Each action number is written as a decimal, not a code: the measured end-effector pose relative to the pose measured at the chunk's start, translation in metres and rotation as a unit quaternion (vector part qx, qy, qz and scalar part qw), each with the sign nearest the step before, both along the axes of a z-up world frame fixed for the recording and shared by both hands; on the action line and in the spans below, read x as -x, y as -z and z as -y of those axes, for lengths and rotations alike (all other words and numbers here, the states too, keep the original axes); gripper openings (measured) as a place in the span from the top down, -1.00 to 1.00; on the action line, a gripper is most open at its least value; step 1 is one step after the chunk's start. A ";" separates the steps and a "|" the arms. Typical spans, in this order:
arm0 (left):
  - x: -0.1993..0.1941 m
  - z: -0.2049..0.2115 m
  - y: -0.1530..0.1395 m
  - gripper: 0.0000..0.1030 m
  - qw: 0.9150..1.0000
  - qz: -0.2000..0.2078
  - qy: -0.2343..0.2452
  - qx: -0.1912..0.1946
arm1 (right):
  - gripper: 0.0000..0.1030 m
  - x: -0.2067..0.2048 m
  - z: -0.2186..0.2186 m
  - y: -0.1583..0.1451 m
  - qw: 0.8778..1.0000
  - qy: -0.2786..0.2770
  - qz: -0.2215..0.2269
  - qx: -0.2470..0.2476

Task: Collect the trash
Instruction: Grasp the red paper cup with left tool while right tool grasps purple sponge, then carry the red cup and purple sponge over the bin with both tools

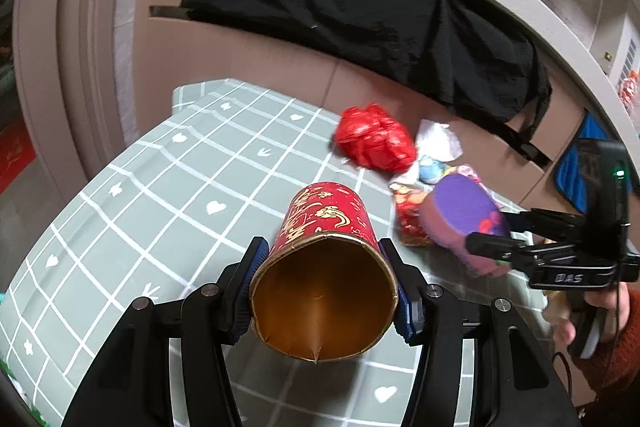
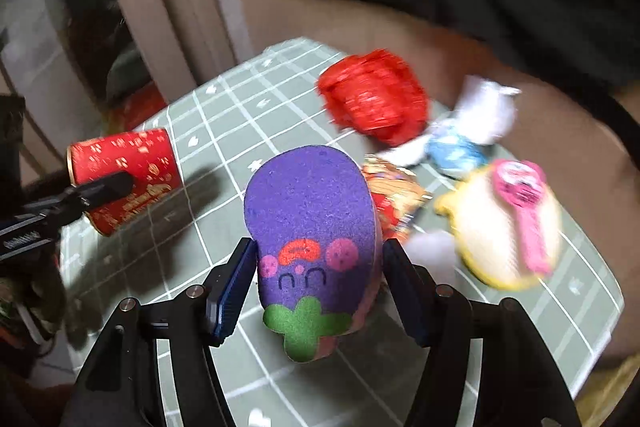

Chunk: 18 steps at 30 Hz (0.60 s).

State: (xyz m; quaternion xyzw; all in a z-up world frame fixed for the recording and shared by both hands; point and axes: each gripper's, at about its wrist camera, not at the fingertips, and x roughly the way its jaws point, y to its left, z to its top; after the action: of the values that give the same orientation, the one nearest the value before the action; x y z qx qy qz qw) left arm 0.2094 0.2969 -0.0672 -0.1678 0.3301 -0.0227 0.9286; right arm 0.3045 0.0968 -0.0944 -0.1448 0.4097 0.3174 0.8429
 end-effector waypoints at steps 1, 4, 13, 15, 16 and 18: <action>-0.001 0.005 -0.002 -0.09 1.000 0.003 0.003 -0.001 | -0.20 0.003 0.007 -0.006 1.000 0.006 0.004 -0.008; -0.007 0.025 -0.013 -0.09 1.000 0.013 0.018 -0.006 | -0.20 0.014 0.031 -0.026 0.999 0.028 0.023 -0.029; -0.023 0.098 -0.048 -0.09 0.997 0.045 0.063 -0.030 | -0.20 0.036 0.086 -0.056 0.993 0.071 0.076 -0.048; -0.026 0.117 -0.055 -0.08 0.995 0.052 0.073 -0.035 | -0.20 0.039 0.102 -0.062 0.992 0.081 0.083 -0.058; -0.028 0.128 -0.058 -0.08 0.995 0.055 0.079 -0.038 | -0.20 0.042 0.112 -0.066 0.990 0.086 0.087 -0.064; -0.032 0.150 -0.066 -0.08 0.993 0.061 0.092 -0.043 | -0.20 0.046 0.130 -0.071 0.988 0.097 0.097 -0.074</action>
State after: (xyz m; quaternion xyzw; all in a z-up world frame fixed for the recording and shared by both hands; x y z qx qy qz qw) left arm 0.2414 0.1469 -0.0016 -0.0951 0.2871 -0.1037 0.9475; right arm 0.2584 -0.0336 -0.0232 -0.0714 0.3132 0.2477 0.9140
